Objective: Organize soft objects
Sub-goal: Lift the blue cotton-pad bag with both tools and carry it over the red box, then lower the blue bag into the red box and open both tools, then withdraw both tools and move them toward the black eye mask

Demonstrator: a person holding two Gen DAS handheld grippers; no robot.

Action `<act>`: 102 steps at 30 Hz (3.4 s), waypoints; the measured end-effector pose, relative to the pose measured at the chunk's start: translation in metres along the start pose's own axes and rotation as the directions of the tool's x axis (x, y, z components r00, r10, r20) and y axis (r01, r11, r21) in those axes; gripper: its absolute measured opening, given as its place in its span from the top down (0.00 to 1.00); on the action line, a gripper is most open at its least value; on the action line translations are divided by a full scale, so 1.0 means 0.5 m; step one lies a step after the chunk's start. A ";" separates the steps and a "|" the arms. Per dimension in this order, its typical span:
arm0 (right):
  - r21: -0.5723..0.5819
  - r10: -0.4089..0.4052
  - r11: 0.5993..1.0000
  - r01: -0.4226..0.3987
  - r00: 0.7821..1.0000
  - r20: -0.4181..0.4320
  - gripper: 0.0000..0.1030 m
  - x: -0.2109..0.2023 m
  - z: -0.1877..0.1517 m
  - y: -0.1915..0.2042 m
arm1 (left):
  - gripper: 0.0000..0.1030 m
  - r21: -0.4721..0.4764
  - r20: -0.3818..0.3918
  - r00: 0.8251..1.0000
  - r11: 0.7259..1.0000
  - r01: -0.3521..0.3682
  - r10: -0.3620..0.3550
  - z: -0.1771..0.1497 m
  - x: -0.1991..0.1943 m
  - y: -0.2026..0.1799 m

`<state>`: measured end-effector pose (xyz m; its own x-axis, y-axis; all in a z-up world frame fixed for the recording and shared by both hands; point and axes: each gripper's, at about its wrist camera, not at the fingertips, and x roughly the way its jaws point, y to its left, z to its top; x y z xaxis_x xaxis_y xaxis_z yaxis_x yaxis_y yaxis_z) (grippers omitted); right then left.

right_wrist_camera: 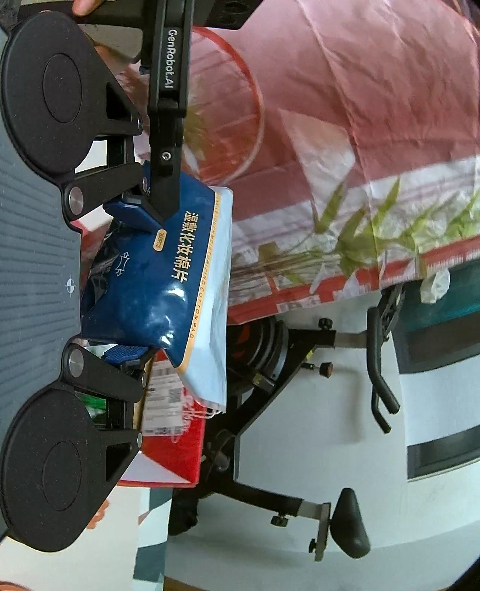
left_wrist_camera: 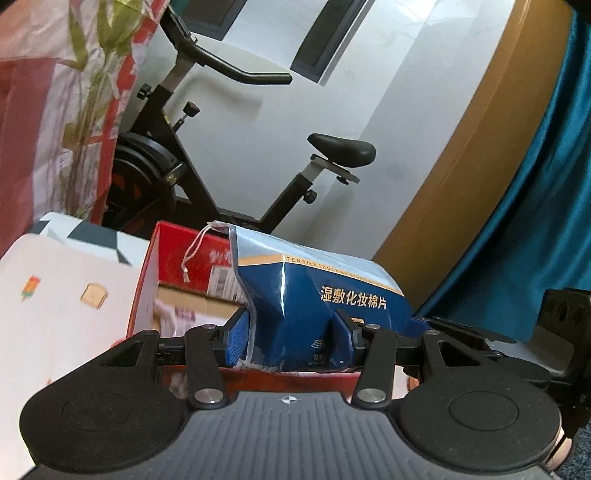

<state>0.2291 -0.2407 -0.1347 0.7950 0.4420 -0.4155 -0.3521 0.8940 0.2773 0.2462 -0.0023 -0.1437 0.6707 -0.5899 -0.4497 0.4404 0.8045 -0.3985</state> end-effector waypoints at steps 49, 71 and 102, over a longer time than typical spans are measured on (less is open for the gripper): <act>0.190 -0.134 0.945 0.266 0.844 -0.519 0.30 0.441 0.008 -0.250 | 0.51 0.070 -0.328 0.918 0.975 -0.210 0.221 0.078 0.329 0.138; 0.180 -0.213 0.951 0.253 0.953 -0.216 0.00 0.137 0.027 -0.191 | 0.00 0.234 -0.111 0.939 0.927 -0.293 0.325 0.069 0.144 0.027; 0.092 -0.194 0.972 0.217 0.959 -0.205 0.00 -0.017 -0.245 -0.080 | 0.00 0.051 -0.111 0.939 0.945 -0.322 0.325 -0.190 -0.004 0.082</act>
<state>0.1759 -0.2710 -0.2482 0.7300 0.2654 -0.6298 -0.1247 0.9578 0.2591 0.2061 0.0254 -0.2350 0.7067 -0.2997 -0.6409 0.2311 0.9539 -0.1913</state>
